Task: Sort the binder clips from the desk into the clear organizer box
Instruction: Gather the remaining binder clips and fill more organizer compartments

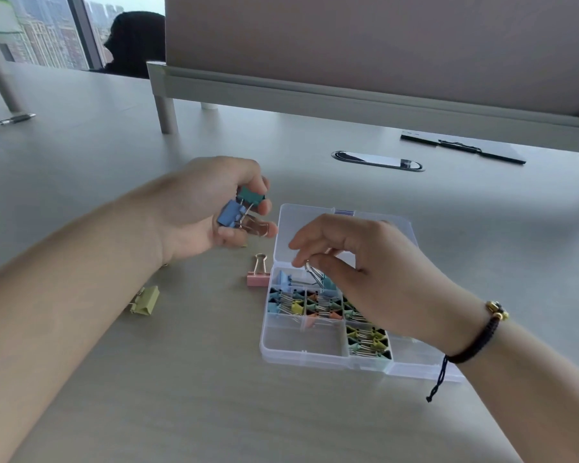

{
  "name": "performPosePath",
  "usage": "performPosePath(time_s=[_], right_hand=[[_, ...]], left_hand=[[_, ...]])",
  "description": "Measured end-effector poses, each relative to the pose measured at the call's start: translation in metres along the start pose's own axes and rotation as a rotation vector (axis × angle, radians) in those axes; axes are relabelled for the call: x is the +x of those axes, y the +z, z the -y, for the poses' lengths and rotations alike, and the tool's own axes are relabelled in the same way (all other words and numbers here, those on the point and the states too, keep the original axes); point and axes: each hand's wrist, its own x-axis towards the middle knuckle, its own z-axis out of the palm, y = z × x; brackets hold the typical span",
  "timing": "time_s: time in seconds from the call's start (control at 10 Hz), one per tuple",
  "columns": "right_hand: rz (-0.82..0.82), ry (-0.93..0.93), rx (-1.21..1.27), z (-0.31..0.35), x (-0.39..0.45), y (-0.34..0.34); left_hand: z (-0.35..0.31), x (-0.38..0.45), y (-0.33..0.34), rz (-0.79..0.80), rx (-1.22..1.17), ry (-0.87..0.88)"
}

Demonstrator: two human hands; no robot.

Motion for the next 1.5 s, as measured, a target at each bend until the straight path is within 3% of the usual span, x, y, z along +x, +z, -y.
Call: performPosePath(time_s=[0.3, 0.6, 0.9, 1.0, 1.2, 1.3, 1.5], right_hand=[[-0.196, 0.095, 0.170, 0.001, -0.001, -0.005], [-0.211, -0.002, -0.043, 0.003, -0.002, -0.001], [-0.216, 0.025, 0.016, 0.002, -0.002, -0.003], [-0.214, 0.012, -0.035, 0.001, -0.003, -0.005], [-0.258, -0.079, -0.133, 0.002, -0.005, -0.004], [-0.239, -0.035, -0.079, 0.005, -0.005, -0.004], [-0.158, 0.144, 0.037, 0.002, -0.005, -0.014]], left_hand=[[0.008, 0.003, 0.008, 0.337, -0.200, -0.013], [0.013, 0.002, 0.013, 0.509, -0.313, 0.023], [0.011, 0.003, 0.009, 0.431, -0.230, 0.001], [0.015, 0.008, 0.002, 0.356, 0.052, 0.061], [0.013, 0.000, 0.003, 0.324, 0.233, 0.125], [0.010, 0.001, 0.001, 0.291, 0.253, 0.034], [0.010, 0.009, -0.002, 0.099, 0.008, 0.055]])
